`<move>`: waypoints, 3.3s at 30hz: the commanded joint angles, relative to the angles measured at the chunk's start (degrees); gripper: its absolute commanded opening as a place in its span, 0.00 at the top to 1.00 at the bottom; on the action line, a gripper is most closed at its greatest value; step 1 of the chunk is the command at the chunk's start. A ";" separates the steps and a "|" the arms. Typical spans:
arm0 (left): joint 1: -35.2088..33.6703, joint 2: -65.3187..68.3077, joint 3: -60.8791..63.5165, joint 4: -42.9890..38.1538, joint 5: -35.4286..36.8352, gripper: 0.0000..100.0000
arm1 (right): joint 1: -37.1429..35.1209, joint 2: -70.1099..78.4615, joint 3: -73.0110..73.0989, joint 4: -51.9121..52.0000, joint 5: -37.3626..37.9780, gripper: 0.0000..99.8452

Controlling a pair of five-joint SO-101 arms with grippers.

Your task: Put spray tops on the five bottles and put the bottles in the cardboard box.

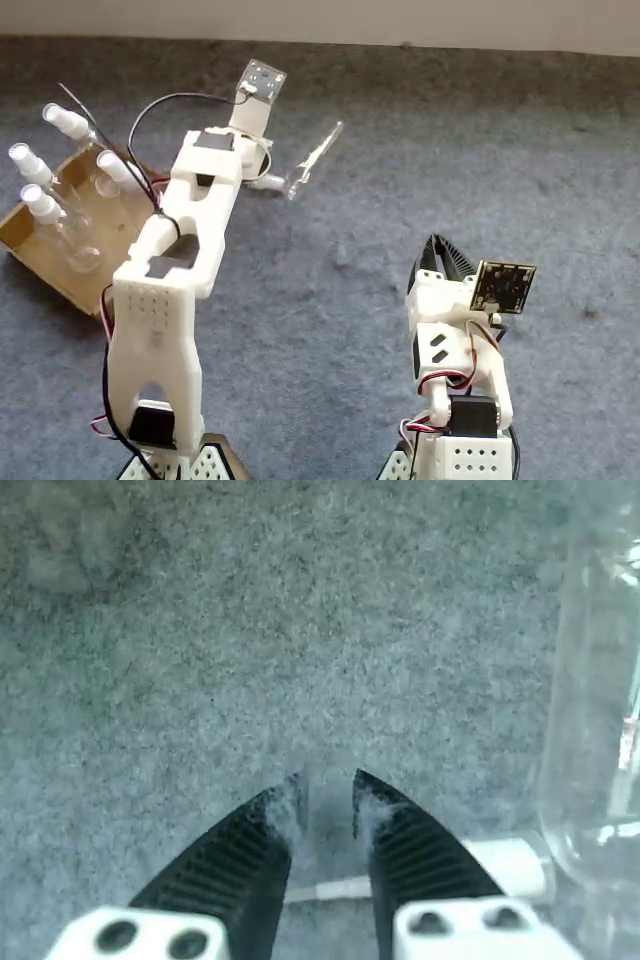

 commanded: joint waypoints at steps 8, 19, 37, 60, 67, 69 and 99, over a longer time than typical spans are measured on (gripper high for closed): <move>2.77 2.24 -7.87 12.92 -0.26 0.99 | -1.27 -0.75 6.37 -1.45 -0.18 0.99; 8.75 2.24 -7.87 17.14 -0.26 0.99 | -1.27 -0.75 6.37 -1.45 -0.18 0.99; 11.38 -8.84 -7.78 21.27 -0.44 0.99 | -1.27 -0.75 6.37 -1.45 -0.09 0.99; 12.97 -6.55 -20.09 17.76 -0.18 0.77 | -1.27 -0.75 6.37 -1.45 -0.09 0.99; 10.15 -2.24 -21.58 15.47 -0.18 0.77 | -1.27 -0.75 6.37 -1.45 -0.09 0.99; 7.78 -3.47 -23.43 20.04 -0.18 0.77 | -1.27 -0.75 6.37 -1.45 -0.09 0.99; -0.84 3.30 -25.45 41.58 -0.35 1.00 | -1.27 -0.75 6.37 -1.45 -0.09 0.99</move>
